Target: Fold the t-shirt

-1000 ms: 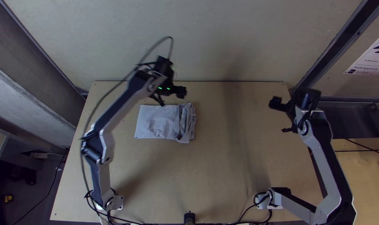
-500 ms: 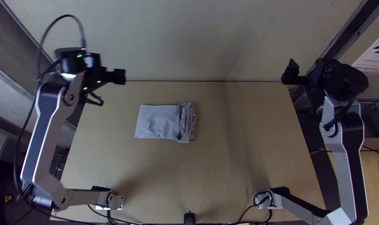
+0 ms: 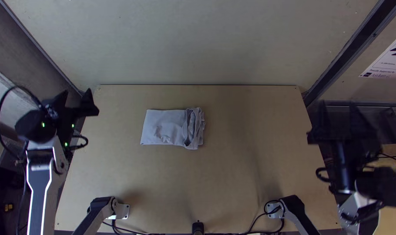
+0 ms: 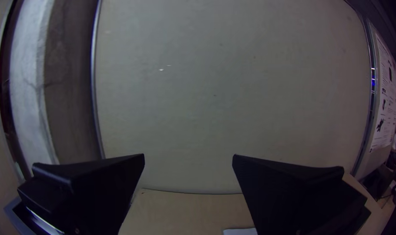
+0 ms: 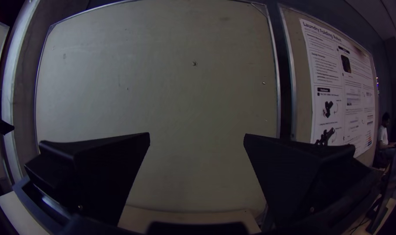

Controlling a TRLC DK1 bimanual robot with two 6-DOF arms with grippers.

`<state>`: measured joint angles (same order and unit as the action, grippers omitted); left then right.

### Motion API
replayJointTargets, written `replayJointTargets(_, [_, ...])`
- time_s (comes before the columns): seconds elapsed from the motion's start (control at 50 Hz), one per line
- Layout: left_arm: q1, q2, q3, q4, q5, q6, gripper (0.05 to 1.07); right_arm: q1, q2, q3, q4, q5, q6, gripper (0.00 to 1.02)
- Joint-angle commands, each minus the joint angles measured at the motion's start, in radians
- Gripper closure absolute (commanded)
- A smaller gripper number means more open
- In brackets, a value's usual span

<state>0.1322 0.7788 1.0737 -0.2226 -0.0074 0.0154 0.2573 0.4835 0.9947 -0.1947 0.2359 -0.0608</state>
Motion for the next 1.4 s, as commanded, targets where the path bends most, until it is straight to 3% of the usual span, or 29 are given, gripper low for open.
replayJointTargets(0.0, [0.024,-0.148,-0.164,0.106,0.009,-0.017,0.1,0.031,-0.154,-0.142,0.032,-0.001,-0.002,0.03])
replayJointTargets(0.12, [0.027,-0.305,-0.365,0.212,0.014,0.021,0.1,0.073,-0.312,-0.271,0.061,0.0,-0.039,0.03])
replayJointTargets(0.38, [0.0,-0.5,-0.624,0.276,0.015,0.044,0.1,0.069,-0.485,-0.492,0.034,0.002,-0.042,0.03])
replayJointTargets(0.72, [0.001,-0.783,-0.939,0.302,0.024,0.15,0.1,0.071,-0.49,-0.757,0.075,0.0,-0.014,0.03])
replayJointTargets(0.86, [0.047,-0.783,-1.054,0.417,0.021,0.167,0.1,0.074,-0.49,-0.838,0.09,0.0,-0.016,0.03])
replayJointTargets(1.02, [0.052,-0.782,-1.078,0.279,0.03,0.184,0.1,0.073,-0.49,-0.93,0.132,0.0,0.004,0.03])
replayJointTargets(1.16, [0.052,-0.779,-1.071,0.212,0.027,0.167,0.1,0.069,-0.484,-0.953,0.141,0.002,0.101,0.03])
replayJointTargets(1.38, [0.052,-0.779,-1.071,0.212,0.026,0.166,0.1,0.059,-0.485,-0.95,0.123,0.002,0.082,0.03])
